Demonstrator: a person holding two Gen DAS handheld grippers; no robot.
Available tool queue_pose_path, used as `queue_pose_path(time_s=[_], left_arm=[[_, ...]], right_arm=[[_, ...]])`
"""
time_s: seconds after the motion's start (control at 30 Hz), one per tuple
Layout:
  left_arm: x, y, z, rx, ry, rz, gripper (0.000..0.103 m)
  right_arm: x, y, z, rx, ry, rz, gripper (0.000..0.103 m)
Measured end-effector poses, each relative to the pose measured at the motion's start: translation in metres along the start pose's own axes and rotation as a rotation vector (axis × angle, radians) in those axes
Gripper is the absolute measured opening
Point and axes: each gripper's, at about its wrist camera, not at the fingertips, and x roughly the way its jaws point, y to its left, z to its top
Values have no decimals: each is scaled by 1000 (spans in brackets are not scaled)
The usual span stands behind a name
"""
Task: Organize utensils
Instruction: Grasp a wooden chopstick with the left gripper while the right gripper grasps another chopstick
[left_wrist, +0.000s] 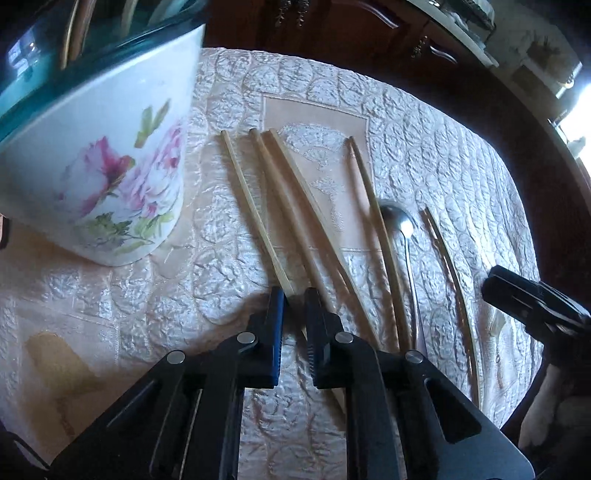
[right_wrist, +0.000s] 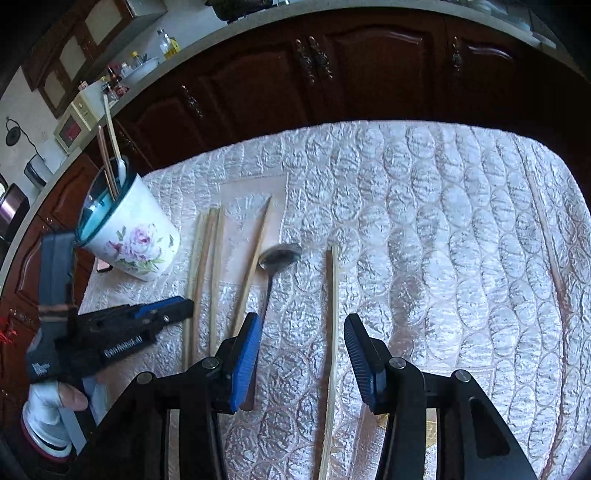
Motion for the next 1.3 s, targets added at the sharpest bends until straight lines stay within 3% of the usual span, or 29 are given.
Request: queue_pose_path(time_s=[0.13, 0.23, 0.33, 0.6, 0.7, 0.73, 0.77, 0.83, 0.97, 1.23, 1.3], left_arm=[[-7, 3, -8, -1, 18, -34, 7], [-22, 9, -19, 2, 22, -51, 5], [-38, 13, -33, 8, 24, -65, 4], [-56, 15, -75, 30, 76, -76, 4], [-55, 13, -81, 54, 91, -59, 4], [-56, 13, -82, 55, 91, -51, 4], [-55, 13, -79, 59, 86, -43, 4], [-53, 10, -71, 62, 66, -33, 5], [-45, 1, -51, 83, 38, -19, 21], [-12, -16, -8, 147, 30, 71, 21], [-3, -13, -3, 139, 39, 106, 21]], right_arm=[[17, -7, -1, 41, 32, 23, 33], [34, -10, -2, 47, 84, -2, 9], [32, -16, -8, 80, 96, 27, 1], [16, -17, -46, 64, 187, 68, 1], [13, -17, -44, 56, 146, 20, 2], [13, -19, -39, 62, 137, 12, 8], [14, -21, -34, 68, 130, 13, 18], [15, -21, -19, 67, 103, 16, 26], [19, -20, 7, 38, 81, -5, 26], [49, -26, 44, 21, 123, -23, 26], [61, -26, 48, 17, 142, -19, 21]])
